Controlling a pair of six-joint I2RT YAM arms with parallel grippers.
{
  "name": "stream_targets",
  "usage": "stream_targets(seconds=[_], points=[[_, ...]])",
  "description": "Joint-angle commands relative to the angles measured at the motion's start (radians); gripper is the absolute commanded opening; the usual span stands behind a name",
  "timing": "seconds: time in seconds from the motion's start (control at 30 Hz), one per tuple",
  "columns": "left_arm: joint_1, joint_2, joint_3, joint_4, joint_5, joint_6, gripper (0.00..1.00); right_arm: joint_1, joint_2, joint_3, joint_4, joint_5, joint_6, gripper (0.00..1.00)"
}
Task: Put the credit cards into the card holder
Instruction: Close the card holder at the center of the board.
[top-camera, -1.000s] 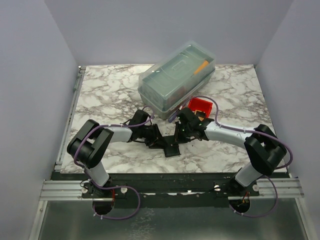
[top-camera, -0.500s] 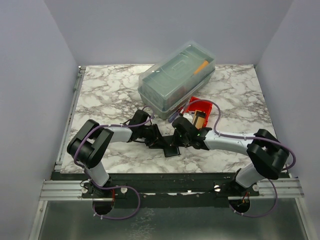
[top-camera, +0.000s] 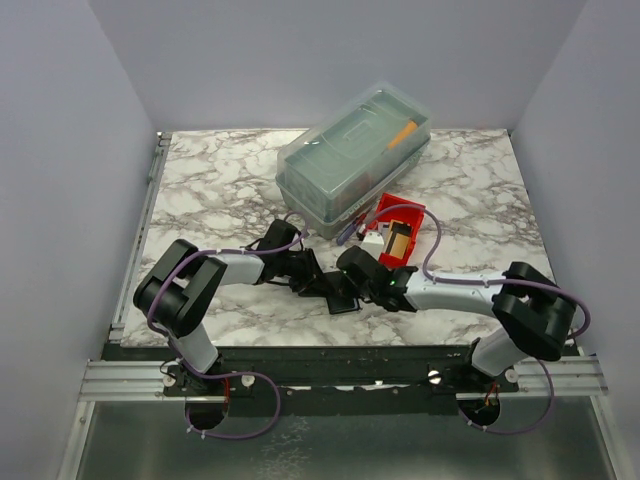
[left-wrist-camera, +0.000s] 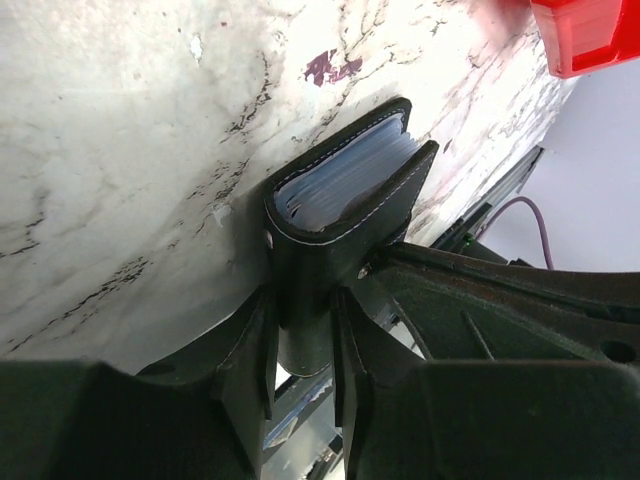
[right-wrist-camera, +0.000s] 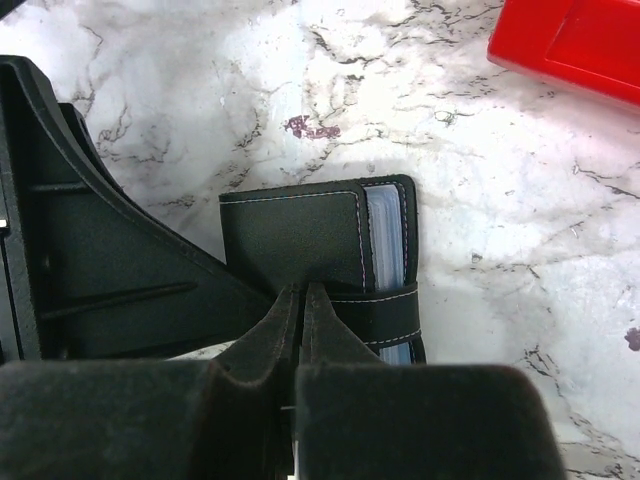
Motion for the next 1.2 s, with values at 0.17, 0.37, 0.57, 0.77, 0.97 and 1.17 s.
stream_targets(seconds=[0.17,0.37,0.57,0.77,0.97,1.17], points=[[0.012,-0.034,-0.022,0.012,-0.013,0.0,0.24,0.132,0.17,-0.063,-0.3,0.048,0.115,0.0],[0.03,-0.034,-0.021,0.011,-0.006,0.002,0.23,0.204,0.254,-0.016,-0.391,0.104,0.162,0.0],[0.047,-0.041,-0.027,0.01,-0.008,0.006,0.2,0.281,0.35,0.016,-0.452,0.12,0.225,0.0],[0.062,-0.069,-0.035,-0.026,-0.022,0.019,0.23,0.331,0.447,0.077,-0.514,0.108,0.249,0.0],[0.127,-0.136,-0.05,-0.122,-0.063,0.035,0.3,0.378,0.548,0.133,-0.573,0.08,0.292,0.0],[0.217,-0.215,-0.044,-0.228,-0.084,0.067,0.34,0.42,0.673,0.221,-0.619,0.056,0.301,0.0]])
